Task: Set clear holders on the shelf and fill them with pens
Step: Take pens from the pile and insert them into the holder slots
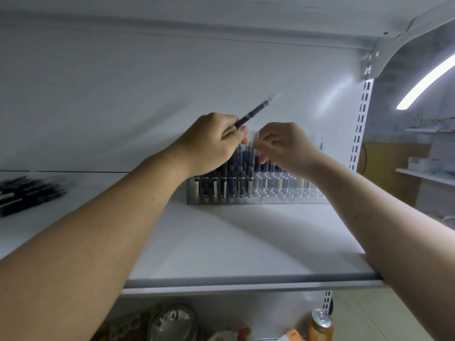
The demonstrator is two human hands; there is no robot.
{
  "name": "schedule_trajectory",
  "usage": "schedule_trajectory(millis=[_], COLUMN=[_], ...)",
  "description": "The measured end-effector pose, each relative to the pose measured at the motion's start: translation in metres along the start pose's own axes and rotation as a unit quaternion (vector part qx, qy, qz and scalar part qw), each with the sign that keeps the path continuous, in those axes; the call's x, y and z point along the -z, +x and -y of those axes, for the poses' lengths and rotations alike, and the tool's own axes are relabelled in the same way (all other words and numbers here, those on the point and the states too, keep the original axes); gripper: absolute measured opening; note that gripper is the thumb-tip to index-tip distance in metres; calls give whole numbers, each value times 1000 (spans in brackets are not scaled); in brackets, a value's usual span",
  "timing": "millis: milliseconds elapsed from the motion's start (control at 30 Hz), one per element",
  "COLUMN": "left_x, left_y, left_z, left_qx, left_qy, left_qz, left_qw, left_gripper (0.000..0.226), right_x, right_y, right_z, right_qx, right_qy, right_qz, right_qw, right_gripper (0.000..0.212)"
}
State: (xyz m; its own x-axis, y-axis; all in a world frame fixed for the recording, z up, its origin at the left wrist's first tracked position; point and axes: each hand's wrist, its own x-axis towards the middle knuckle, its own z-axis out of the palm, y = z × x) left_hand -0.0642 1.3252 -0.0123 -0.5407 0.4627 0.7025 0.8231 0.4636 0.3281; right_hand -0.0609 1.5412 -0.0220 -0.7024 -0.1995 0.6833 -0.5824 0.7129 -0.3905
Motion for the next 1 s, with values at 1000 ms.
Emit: schedule_trajectory(millis=[1000], left_x=[3], left_y=[3], left_z=[11], left_qx=[-58], left_qy=[149], left_qz=[-56], left_qw=[985], left_gripper=[47], right_x=[18], right_y=[14], right_z=[-1], right_qx=[-34], right_qy=[165], right_qz=[-199], right_qw=[965], right_gripper=[16])
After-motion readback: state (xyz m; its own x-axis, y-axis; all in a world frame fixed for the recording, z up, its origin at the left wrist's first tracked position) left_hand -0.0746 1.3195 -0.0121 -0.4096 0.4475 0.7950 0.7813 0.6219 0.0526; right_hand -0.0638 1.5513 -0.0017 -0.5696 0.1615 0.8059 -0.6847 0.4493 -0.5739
